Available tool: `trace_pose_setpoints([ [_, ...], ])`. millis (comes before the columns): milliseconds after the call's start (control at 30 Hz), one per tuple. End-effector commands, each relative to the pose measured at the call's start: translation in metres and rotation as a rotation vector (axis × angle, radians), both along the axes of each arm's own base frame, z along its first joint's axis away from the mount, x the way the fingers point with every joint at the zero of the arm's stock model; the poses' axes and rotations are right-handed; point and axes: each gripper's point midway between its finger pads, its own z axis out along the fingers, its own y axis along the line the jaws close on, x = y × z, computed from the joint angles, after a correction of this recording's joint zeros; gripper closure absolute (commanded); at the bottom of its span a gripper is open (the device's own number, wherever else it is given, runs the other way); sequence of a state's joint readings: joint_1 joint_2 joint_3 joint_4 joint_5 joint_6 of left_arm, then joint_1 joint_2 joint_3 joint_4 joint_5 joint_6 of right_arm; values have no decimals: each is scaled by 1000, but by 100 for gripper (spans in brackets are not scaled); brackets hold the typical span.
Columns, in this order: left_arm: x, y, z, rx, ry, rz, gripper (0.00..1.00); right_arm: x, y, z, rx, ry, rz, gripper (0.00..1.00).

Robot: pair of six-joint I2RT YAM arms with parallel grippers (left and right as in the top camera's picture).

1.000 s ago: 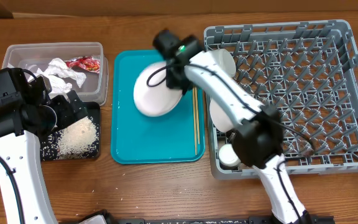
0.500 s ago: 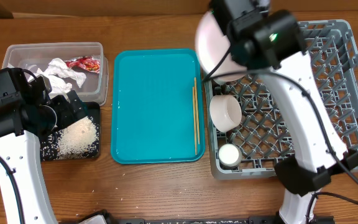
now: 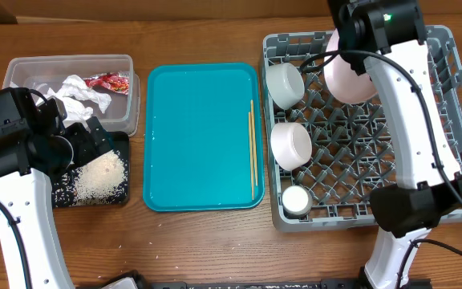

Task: Sort waste into correct bins and load items into the dishwasher
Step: 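Carry the white plate into the rack and stand it upright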

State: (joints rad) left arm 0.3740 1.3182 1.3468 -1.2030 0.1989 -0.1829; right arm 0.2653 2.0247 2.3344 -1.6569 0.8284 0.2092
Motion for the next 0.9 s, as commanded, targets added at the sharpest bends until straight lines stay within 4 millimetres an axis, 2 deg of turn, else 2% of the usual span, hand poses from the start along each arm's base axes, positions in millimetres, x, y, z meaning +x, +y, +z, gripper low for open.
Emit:
trace_pose_setpoints([
  [0, 1, 0, 5, 5, -21, -9, 0, 0, -4, -16, -53, 33, -14, 96],
  [167, 1, 0, 5, 5, -20, -9, 0, -5, -18, -39, -160, 26, -108, 96],
  [300, 1, 0, 5, 5, -21, -9, 0, -6, -16, -56, -167, 52, -106, 96],
  [600, 1, 0, 5, 5, -21, -9, 0, -4, 20, -67, -118, 57, -27, 96],
  [800, 1, 0, 5, 5, -21, -9, 0, -3, 29, -74, -63, 63, -14, 96],
  [833, 1, 0, 5, 5, -21, -9, 0, -4, 31, -76, -49, 66, -12, 94],
  [867, 1, 0, 5, 5, -21, -9, 0, -4, 34, -78, -27, 72, -9, 82],
])
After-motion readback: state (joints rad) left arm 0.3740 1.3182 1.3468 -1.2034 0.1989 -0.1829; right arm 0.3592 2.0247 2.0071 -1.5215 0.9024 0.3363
